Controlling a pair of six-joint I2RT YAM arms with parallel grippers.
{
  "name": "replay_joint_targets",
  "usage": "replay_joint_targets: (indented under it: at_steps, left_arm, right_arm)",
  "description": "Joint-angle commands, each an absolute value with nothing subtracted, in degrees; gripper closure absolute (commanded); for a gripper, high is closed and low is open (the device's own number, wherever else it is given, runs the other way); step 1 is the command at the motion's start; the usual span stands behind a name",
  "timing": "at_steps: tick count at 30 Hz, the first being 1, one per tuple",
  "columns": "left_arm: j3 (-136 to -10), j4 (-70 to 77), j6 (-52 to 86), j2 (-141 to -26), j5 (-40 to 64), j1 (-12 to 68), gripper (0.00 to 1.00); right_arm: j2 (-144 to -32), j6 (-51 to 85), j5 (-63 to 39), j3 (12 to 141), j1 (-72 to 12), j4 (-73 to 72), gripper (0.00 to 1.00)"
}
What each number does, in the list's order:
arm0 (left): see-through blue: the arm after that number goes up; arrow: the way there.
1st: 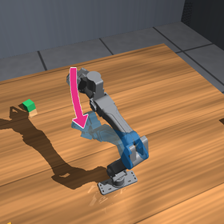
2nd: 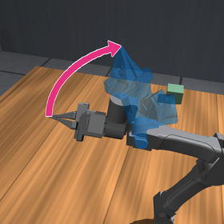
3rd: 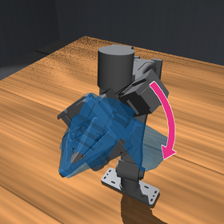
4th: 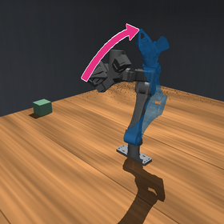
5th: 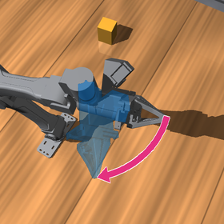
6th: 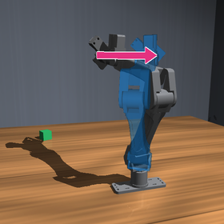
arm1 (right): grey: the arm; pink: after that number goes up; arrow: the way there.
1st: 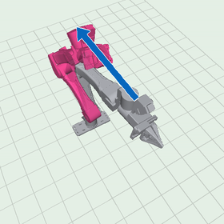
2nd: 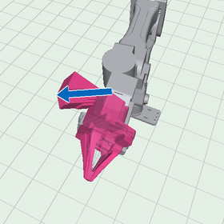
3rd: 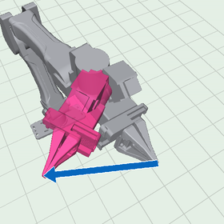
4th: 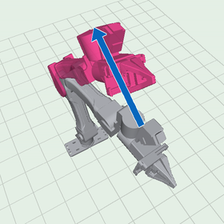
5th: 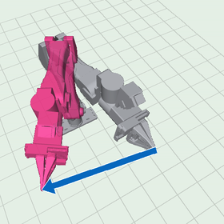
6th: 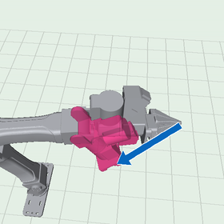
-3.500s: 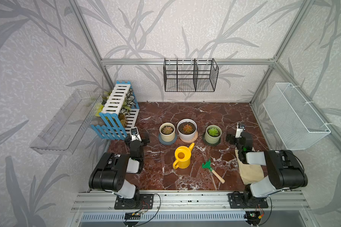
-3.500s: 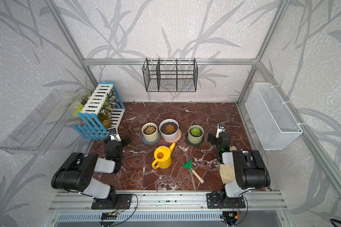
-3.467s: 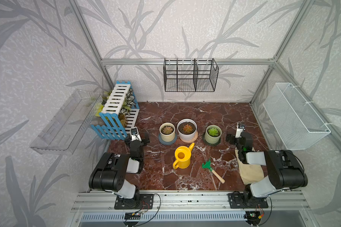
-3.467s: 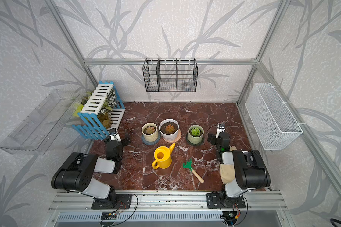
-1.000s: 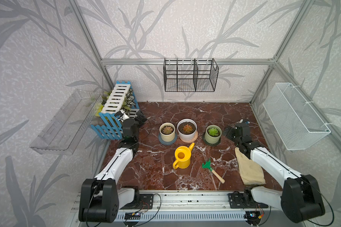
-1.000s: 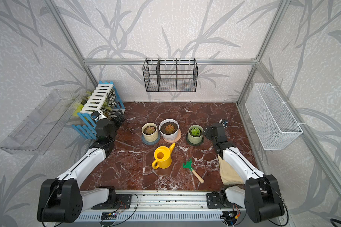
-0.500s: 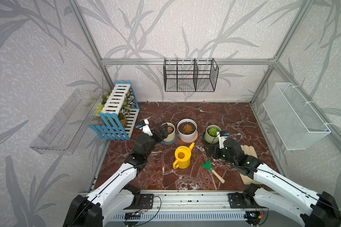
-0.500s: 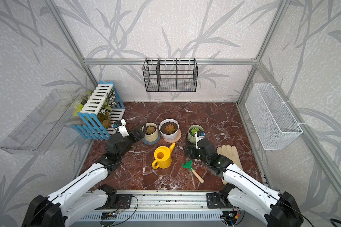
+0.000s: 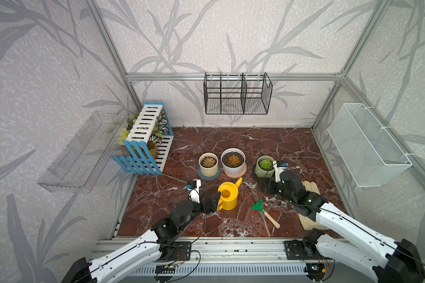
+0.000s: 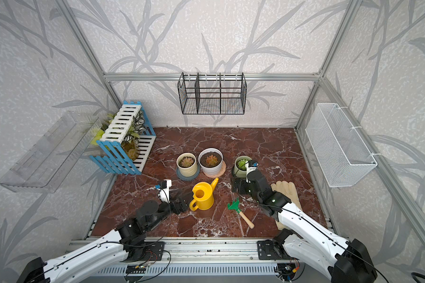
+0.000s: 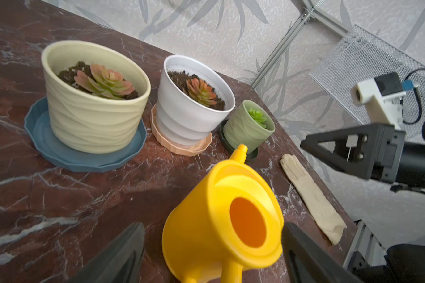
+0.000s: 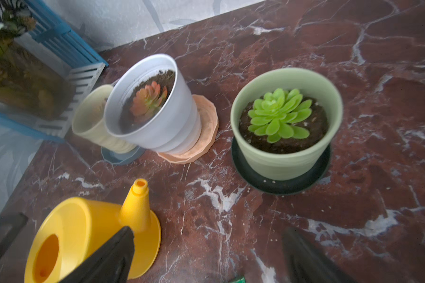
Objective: Water the succulent around the soil edge
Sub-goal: Pick up the watering can from the center of the board.
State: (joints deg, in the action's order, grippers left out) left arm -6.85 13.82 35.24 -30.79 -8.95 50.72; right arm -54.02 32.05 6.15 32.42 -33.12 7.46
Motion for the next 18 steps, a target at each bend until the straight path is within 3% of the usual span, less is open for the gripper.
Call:
replay_joint_targets:
  at_steps: [1, 6, 12, 15, 18]
  left_arm:
    - [-5.99, 11.5, 31.86, -27.06, -14.93, 54.07, 0.13]
    - [-7.15, 5.56, 30.39, -25.9, -15.87, 57.44, 0.26]
    - [-7.59, 5.41, 28.85, -28.98, -16.08, 61.11, 0.49]
    - [-8.59, 5.68, 28.19, -32.0, -16.04, 62.56, 0.49]
    - [-9.21, 6.16, 27.71, -35.04, -15.63, 64.37, 0.42]
  right_arm:
    - [-54.25, 33.66, 2.67, 33.05, -27.26, 6.32, 0.04]
    - [-54.23, 34.05, -0.28, 32.81, -21.31, 5.75, 0.05]
    - [-53.95, 34.7, -2.22, 31.91, -18.68, 4.33, 0.05]
    - [-54.13, 34.89, -2.94, 32.15, -18.16, 4.16, 0.05]
    - [-53.98, 35.07, -3.36, 32.26, -18.02, 3.97, 0.05]
